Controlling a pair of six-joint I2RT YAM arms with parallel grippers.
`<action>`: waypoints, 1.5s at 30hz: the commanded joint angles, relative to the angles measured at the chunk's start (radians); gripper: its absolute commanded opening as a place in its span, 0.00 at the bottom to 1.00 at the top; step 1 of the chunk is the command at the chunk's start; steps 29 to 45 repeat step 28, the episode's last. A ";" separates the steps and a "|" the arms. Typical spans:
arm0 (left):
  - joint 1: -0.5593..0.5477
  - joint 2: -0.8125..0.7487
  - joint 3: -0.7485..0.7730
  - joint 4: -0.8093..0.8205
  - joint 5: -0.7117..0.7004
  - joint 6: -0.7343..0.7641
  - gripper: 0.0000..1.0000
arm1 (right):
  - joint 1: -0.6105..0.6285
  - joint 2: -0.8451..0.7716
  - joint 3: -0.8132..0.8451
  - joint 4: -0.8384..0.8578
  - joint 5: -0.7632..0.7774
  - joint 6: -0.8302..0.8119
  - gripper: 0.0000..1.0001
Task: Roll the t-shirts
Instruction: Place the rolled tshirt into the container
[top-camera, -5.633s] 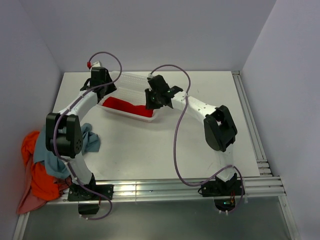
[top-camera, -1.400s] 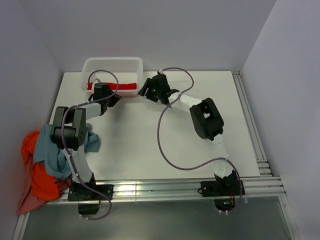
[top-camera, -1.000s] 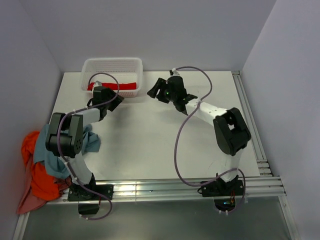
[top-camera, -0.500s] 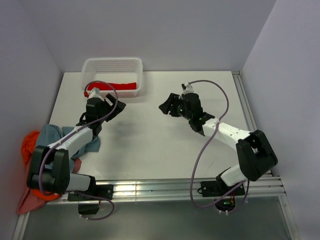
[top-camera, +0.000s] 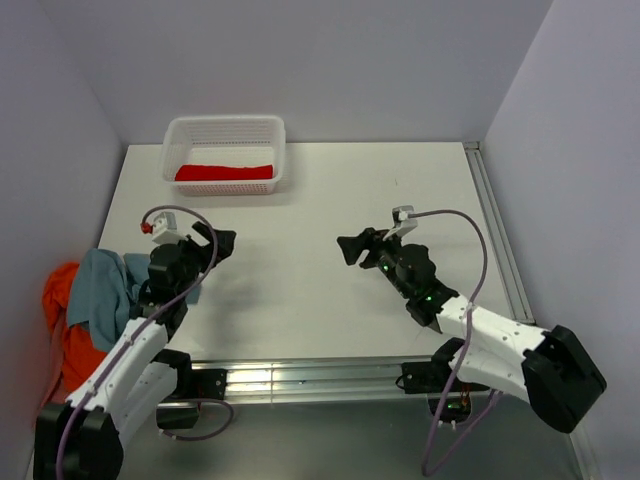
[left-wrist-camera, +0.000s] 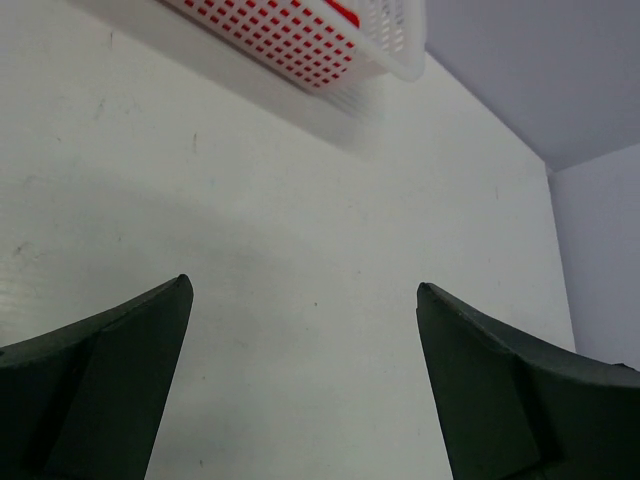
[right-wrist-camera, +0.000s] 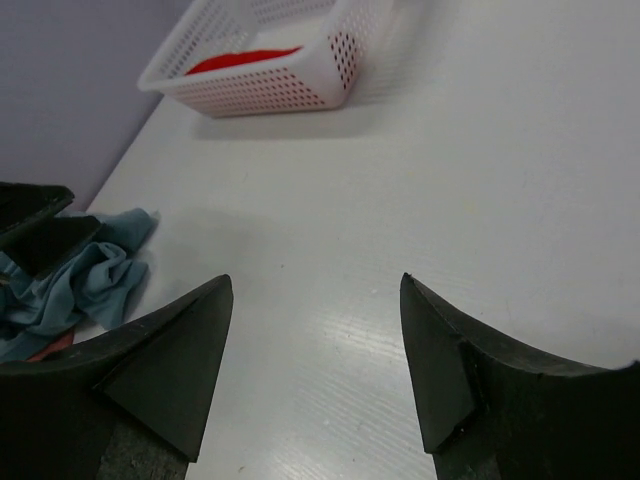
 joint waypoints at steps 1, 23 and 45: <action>-0.002 -0.141 -0.037 -0.022 -0.052 0.051 1.00 | 0.012 -0.108 -0.023 -0.009 0.076 -0.058 0.75; -0.004 -0.563 -0.155 -0.184 0.024 0.141 1.00 | 0.020 -0.763 -0.226 -0.449 0.337 -0.001 0.85; -0.004 -0.557 -0.153 -0.185 0.020 0.138 0.99 | 0.020 -0.749 -0.226 -0.440 0.334 0.003 0.85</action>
